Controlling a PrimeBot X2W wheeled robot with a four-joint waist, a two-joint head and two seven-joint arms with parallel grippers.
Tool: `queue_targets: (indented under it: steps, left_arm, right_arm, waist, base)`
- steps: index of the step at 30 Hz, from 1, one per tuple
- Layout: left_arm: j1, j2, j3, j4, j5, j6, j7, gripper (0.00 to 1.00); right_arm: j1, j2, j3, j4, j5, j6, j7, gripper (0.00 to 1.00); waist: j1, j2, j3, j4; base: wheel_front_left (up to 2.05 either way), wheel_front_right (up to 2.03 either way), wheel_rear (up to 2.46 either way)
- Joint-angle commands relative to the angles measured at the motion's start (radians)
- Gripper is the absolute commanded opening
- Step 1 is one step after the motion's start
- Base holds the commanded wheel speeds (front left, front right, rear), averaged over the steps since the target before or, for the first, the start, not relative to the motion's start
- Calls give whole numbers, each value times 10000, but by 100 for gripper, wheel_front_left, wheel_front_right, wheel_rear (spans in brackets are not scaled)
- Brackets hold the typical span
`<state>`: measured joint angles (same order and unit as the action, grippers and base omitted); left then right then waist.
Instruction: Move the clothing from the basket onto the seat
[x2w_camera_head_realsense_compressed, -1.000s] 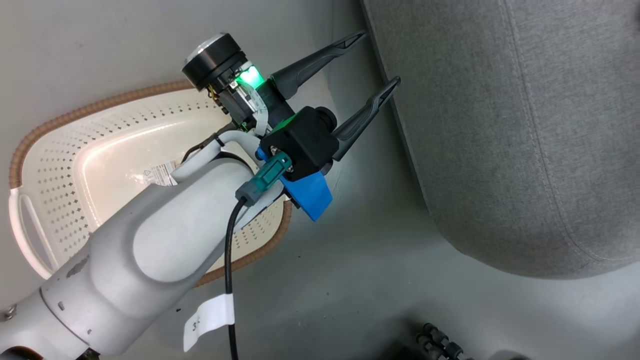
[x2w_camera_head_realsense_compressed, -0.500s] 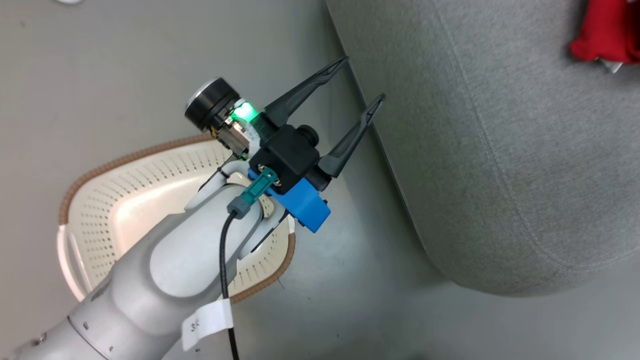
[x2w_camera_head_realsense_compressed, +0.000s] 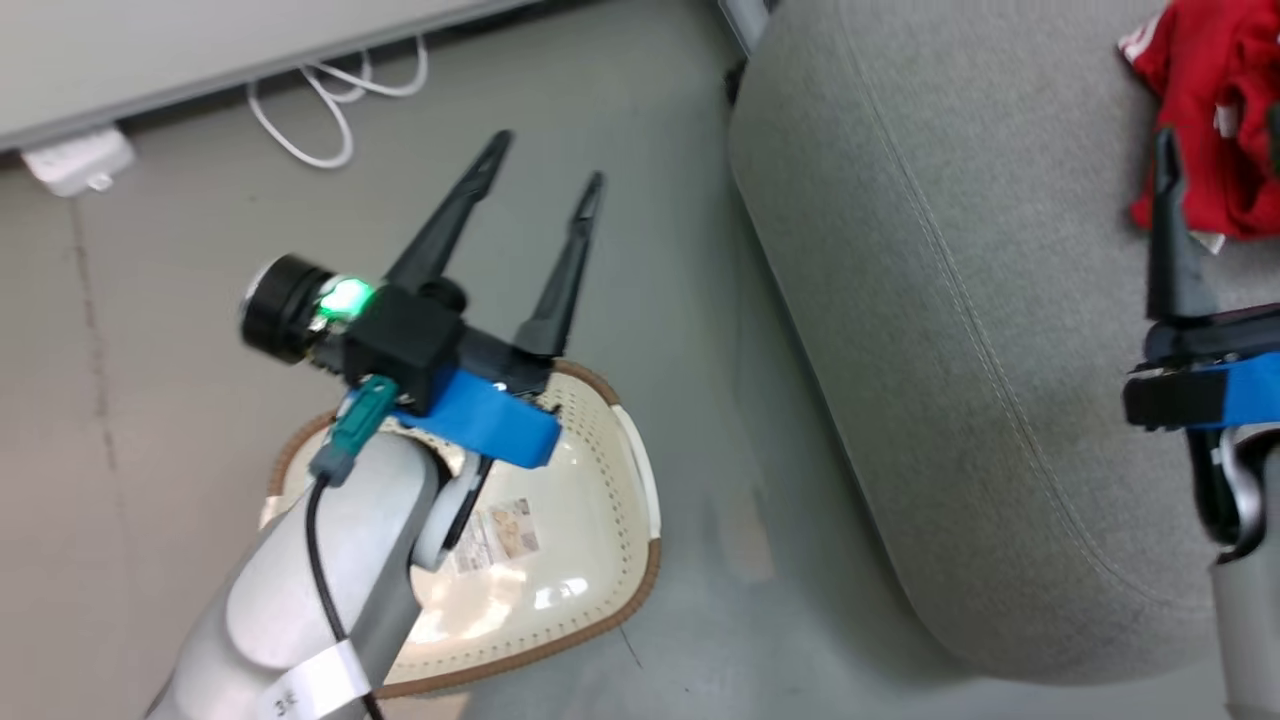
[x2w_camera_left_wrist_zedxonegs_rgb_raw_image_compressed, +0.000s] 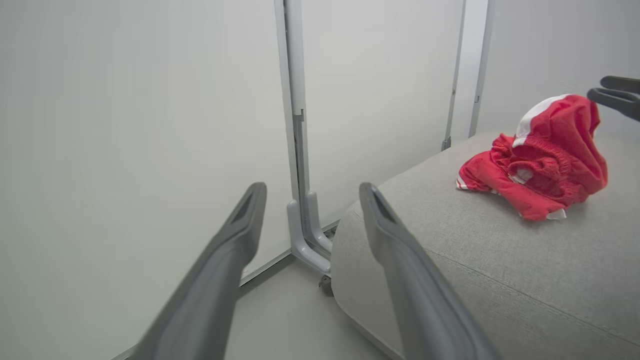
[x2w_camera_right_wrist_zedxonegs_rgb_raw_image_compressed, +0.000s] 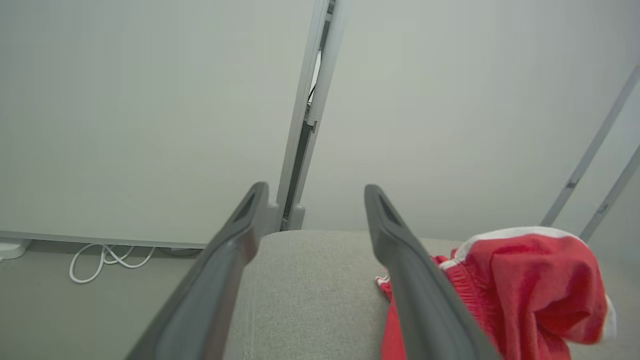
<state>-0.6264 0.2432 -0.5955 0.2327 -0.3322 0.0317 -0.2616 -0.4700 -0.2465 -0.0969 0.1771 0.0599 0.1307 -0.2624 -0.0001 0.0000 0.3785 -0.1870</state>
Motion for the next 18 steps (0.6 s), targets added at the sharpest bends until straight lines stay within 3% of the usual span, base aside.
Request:
queue_targets:
  steps: [1, 9, 18]
  left_arm:
    - [223, -42, 190, -55, 92, 40, -47, 100]
    - [1873, -271, 2114, -598, 701, 18, -40, 100]
    - [3631, -920, 3794, -837, 1249, -375, -39, 100]
  right_arm:
    - [197, 62, 72, -20, 51, 1, -38, 100]
    - [749, 613, 648, 90, 184, 1, -38, 100]
    - [1888, 1068, 586, 317, 236, 1, -38, 100]
  waist:
    - [1, 0, -497, 449]
    - [1, 0, -1405, 1119]
    - [1, 0, -2357, 1726]
  base:
    - [0, 0, 0]
    - [0, 0, 0]
    - [0, 0, 0]
